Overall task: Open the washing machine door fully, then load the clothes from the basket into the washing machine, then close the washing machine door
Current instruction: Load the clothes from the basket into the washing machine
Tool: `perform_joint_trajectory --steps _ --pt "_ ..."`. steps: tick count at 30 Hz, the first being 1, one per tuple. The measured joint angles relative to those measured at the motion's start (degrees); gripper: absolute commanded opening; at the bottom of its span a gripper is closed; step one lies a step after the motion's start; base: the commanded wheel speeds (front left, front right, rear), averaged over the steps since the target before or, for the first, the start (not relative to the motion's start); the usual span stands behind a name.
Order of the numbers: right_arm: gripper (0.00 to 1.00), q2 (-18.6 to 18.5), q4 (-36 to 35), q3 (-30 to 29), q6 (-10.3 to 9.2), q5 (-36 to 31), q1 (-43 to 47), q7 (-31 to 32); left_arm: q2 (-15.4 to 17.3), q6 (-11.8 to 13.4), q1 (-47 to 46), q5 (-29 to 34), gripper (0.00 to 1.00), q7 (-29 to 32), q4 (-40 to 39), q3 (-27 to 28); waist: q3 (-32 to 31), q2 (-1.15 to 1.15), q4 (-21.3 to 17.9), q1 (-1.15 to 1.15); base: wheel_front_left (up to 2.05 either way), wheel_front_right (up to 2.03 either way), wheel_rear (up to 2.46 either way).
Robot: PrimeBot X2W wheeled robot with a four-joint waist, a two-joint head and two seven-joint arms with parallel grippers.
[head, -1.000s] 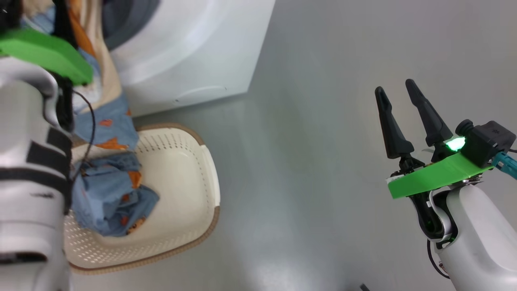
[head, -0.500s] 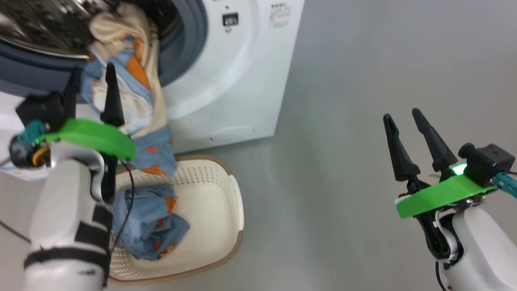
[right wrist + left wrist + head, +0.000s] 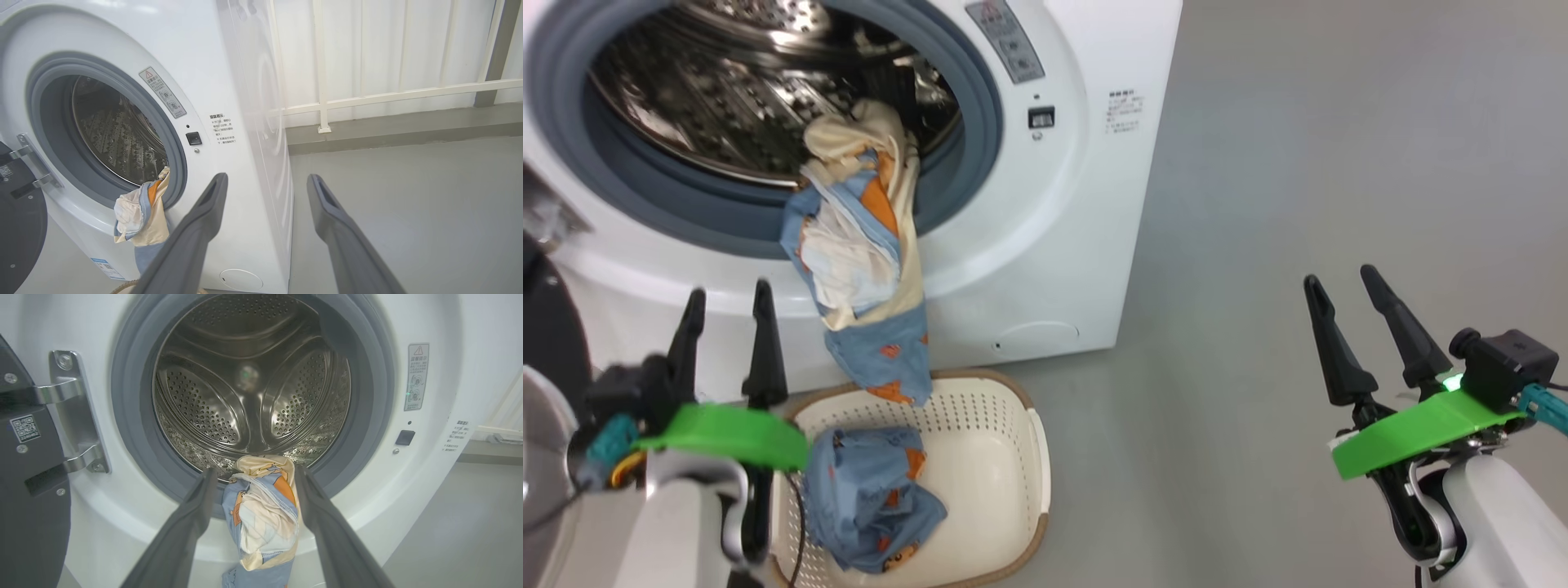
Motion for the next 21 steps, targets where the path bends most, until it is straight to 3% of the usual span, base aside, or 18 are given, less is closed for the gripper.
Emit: perform_joint_trajectory --steps 11,21 --pt "1.00 -0.49 0.02 -0.45 0.00 0.00 1.86 0.00 -1.32 0.53 10.87 1.82 1.00 0.00 -7.46 2.59 -3.71 0.00 0.94 0.00 0.00 0.00 0.00" --pt "1.00 -0.79 -0.12 -1.18 0.00 -0.15 2.31 0.00 -2.20 0.51 14.51 2.29 1.00 0.00 -10.98 2.57 -4.00 0.00 1.32 0.01 0.00 0.00 0.00"
